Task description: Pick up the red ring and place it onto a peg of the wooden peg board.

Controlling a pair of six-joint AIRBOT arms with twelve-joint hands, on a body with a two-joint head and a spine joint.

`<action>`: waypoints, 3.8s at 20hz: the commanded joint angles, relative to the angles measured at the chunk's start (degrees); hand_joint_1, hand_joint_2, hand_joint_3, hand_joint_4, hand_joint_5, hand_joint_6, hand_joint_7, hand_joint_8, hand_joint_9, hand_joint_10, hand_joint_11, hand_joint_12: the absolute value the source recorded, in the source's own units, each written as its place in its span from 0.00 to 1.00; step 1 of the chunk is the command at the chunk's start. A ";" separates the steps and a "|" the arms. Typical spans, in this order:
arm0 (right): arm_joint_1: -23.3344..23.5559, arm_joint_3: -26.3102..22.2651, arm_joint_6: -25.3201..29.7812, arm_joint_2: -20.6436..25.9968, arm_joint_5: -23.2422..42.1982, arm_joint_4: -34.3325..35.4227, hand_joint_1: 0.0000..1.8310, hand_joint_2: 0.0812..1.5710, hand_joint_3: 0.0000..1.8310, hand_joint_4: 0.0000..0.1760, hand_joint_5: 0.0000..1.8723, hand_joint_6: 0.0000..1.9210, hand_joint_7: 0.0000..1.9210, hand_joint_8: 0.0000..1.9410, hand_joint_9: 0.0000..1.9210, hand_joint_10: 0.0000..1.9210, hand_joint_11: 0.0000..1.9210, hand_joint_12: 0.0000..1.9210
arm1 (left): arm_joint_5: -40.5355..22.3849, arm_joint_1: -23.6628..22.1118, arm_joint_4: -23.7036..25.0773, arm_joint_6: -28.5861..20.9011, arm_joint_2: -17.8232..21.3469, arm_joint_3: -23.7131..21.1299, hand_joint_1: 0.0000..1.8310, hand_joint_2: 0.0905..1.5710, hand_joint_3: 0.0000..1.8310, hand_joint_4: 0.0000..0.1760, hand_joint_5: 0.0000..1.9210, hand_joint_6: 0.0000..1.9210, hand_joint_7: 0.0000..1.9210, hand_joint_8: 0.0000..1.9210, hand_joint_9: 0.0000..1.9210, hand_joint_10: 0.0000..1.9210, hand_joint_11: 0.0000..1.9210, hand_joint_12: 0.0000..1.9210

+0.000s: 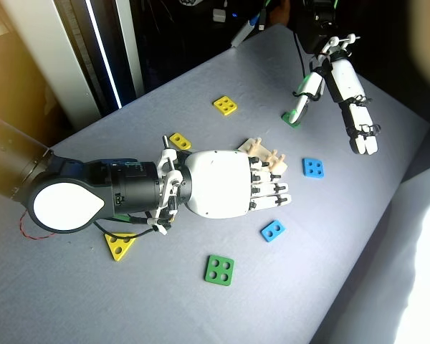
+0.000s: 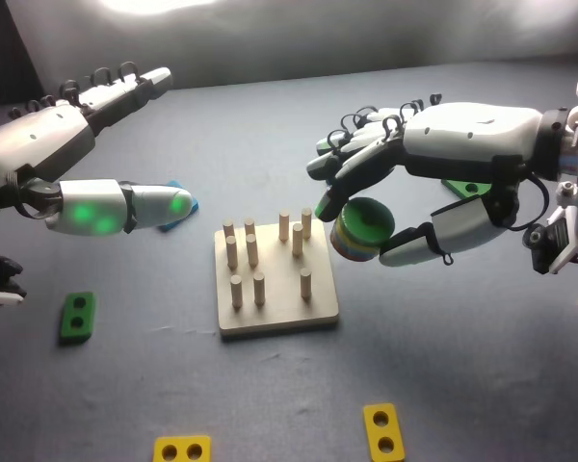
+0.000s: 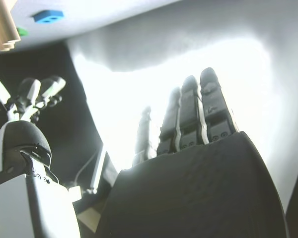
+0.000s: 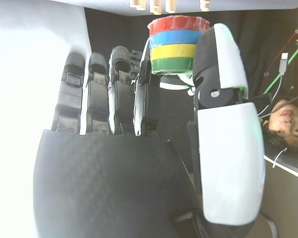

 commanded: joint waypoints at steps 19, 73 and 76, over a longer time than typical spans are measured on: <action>4.53 0.01 2.39 -4.46 2.88 -7.99 0.60 0.75 0.00 0.00 0.44 0.64 0.24 0.00 0.11 0.00 0.00 0.29 | -5.68 -1.22 0.54 0.05 0.11 0.64 0.24 0.57 0.00 1.00 0.02 0.00 0.00 0.00 0.00 0.00 0.00 0.00; -0.30 -2.27 -7.41 2.14 4.81 8.67 0.45 0.49 0.00 0.28 0.00 0.00 0.00 0.00 0.00 0.00 0.00 0.00 | -11.36 0.00 -0.42 0.02 3.24 -2.31 0.25 0.57 0.00 1.00 0.01 0.00 0.00 0.00 0.00 0.00 0.00 0.00; -3.20 -5.62 -16.29 7.61 12.39 23.56 0.38 0.52 0.01 0.85 0.00 0.00 0.00 0.00 0.00 0.00 0.00 0.00 | -16.53 1.13 -1.14 0.02 5.56 -4.57 0.25 0.59 0.00 1.00 0.02 0.00 0.00 0.00 0.00 0.00 0.00 0.00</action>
